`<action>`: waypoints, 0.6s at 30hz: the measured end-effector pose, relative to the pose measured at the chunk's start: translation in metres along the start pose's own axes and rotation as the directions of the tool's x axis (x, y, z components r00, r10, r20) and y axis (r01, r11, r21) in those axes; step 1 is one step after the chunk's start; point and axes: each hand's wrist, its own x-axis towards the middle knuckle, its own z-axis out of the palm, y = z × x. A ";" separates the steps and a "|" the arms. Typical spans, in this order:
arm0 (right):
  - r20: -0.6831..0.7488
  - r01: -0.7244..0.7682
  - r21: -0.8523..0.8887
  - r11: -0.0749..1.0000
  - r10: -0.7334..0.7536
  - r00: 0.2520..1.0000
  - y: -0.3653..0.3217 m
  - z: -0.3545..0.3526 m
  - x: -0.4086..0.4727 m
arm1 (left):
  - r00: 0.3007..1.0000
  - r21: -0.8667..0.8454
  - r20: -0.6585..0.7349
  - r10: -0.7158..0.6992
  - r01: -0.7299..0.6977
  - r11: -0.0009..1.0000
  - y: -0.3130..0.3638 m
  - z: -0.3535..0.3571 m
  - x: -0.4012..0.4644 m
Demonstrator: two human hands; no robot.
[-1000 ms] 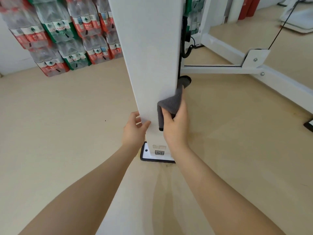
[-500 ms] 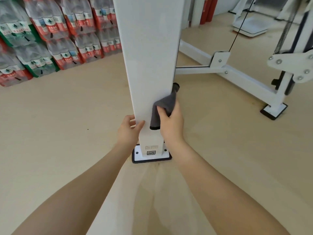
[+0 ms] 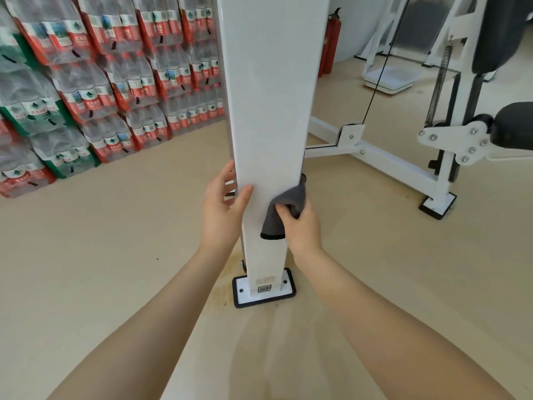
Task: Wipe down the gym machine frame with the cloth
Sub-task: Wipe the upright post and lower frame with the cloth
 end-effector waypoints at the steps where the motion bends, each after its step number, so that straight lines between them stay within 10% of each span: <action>1: -0.001 -0.014 -0.003 1.000 0.014 1.000 0.001 0.001 0.000 | 1.000 0.017 -0.006 -0.003 0.003 1.000 -0.004 0.000 -0.001; 18: -0.091 0.348 -0.302 0.888 -0.390 0.916 -0.007 0.007 -0.001 | 0.998 -0.037 -0.050 0.041 -0.043 0.998 -0.026 0.007 -0.002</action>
